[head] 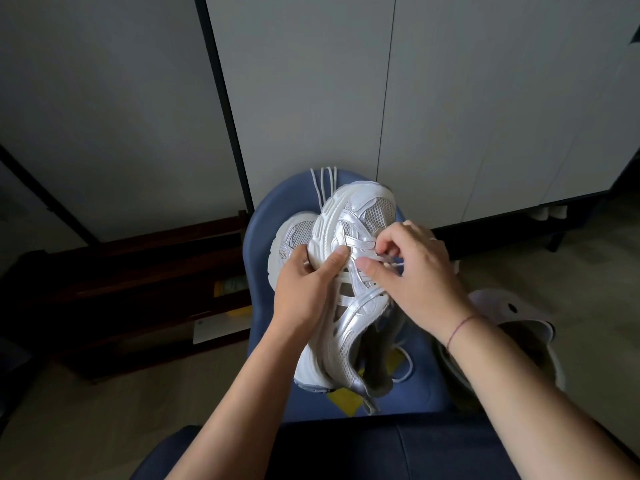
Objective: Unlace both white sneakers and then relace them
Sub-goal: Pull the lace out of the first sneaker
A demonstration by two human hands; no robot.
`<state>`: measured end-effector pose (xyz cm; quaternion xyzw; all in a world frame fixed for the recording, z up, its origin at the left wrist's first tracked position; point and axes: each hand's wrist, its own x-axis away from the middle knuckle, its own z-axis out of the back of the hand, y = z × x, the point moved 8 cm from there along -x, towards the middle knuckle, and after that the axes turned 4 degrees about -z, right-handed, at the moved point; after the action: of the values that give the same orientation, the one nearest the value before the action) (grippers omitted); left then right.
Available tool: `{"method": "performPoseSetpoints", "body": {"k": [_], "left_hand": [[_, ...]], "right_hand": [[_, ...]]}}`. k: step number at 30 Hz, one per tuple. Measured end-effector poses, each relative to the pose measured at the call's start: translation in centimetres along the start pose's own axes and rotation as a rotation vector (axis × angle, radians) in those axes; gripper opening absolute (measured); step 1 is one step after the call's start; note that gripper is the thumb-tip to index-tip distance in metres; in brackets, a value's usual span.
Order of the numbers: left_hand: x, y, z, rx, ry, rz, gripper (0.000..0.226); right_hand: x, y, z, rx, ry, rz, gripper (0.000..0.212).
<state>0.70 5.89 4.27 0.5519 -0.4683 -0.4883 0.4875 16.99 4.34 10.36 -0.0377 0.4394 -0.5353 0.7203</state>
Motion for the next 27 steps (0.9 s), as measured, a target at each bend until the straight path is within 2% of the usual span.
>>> {"method": "performPoseSetpoints", "body": {"k": [4, 6, 7, 10, 11, 12, 15, 20, 23, 25, 27], "left_hand": [[0.1, -0.1, 0.2, -0.004, 0.014, -0.002, 0.025], [0.1, -0.1, 0.1, 0.007, -0.001, 0.001, 0.025], [0.1, -0.2, 0.1, 0.023, -0.006, 0.006, 0.025], [0.1, -0.2, 0.0, 0.092, -0.018, 0.038, 0.026], [0.1, -0.2, -0.1, 0.1, -0.025, 0.04, 0.027], [0.1, -0.1, -0.3, 0.097, -0.032, 0.038, 0.03], [0.1, -0.2, -0.6, 0.102, -0.051, 0.039, 0.038], [0.1, -0.1, -0.4, 0.147, -0.046, 0.062, 0.033], [0.3, -0.2, -0.2, 0.191, -0.057, 0.105, 0.029], [0.3, -0.3, 0.2, 0.199, -0.037, 0.128, 0.022], [0.2, -0.2, 0.6, 0.185, -0.01, 0.117, 0.02]], "right_hand": [[-0.1, -1.0, -0.7, 0.1, -0.028, 0.078, 0.029], [-0.1, -0.5, -1.2, -0.075, -0.109, 0.002, 0.029], [-0.1, 0.2, -1.4, -0.306, -0.151, -0.129, 0.027], [0.4, 2.3, -2.0, -1.354, -0.103, -0.606, 0.025], [0.5, 2.6, -2.3, -1.553, -0.095, -0.689, 0.026], [0.7, 2.7, -2.6, -1.654, -0.095, -0.742, 0.027], [1.1, 2.5, -2.9, -1.792, -0.106, -0.781, 0.031], [0.7, 1.6, -2.6, -1.915, -0.159, -0.695, 0.041], [0.0, 1.7, -1.2, -2.081, -0.154, -0.633, 0.039], [-0.4, 3.2, -0.6, -2.006, -0.1, -0.683, 0.037], [0.1, 5.8, -0.9, -1.666, 0.012, -0.829, 0.043]]}}
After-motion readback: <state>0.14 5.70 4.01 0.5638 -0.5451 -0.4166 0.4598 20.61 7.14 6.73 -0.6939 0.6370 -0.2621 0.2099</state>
